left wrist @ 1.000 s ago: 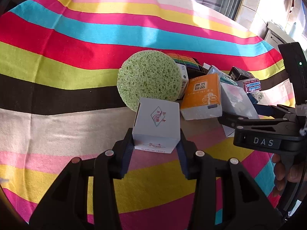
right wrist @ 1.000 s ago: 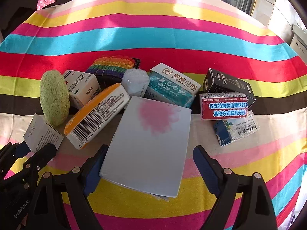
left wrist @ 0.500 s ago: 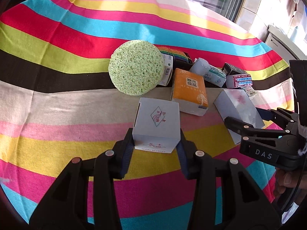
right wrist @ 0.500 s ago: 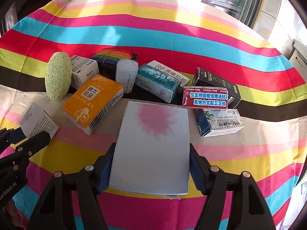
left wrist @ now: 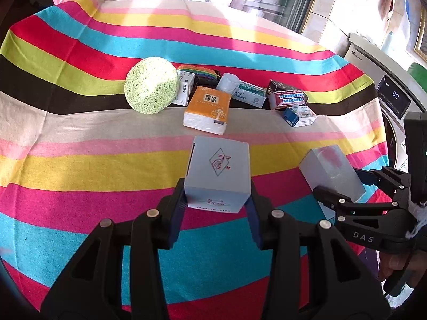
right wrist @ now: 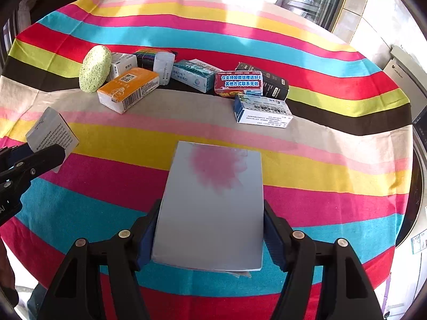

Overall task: Organize objects
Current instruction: 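Carry cube with left tool while right tool carries pink-stained box to bin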

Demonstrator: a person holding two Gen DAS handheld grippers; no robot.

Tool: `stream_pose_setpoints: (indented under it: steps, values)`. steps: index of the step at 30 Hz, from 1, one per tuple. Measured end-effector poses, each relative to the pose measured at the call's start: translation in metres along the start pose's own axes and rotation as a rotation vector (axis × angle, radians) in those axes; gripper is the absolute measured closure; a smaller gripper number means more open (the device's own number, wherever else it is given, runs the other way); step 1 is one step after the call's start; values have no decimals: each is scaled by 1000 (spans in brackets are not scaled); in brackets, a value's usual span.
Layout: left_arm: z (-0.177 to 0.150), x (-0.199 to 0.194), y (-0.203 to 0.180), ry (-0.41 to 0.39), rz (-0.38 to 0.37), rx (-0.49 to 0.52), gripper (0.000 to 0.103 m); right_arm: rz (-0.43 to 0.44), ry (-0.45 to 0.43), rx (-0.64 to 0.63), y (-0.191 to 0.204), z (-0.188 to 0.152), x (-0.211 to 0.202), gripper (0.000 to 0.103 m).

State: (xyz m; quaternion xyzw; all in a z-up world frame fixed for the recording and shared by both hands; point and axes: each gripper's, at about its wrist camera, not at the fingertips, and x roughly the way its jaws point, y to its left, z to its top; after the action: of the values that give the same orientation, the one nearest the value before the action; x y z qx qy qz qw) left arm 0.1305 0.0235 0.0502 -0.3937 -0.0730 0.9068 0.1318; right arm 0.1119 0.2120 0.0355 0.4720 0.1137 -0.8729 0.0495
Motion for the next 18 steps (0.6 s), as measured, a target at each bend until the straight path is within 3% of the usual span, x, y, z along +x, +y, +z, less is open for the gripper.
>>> stream_pose_setpoints:
  steps: [18]
  values:
    - [-1,-28,-97,-79,-180,134,57,-130,-12,149,-77,-60,-70,34]
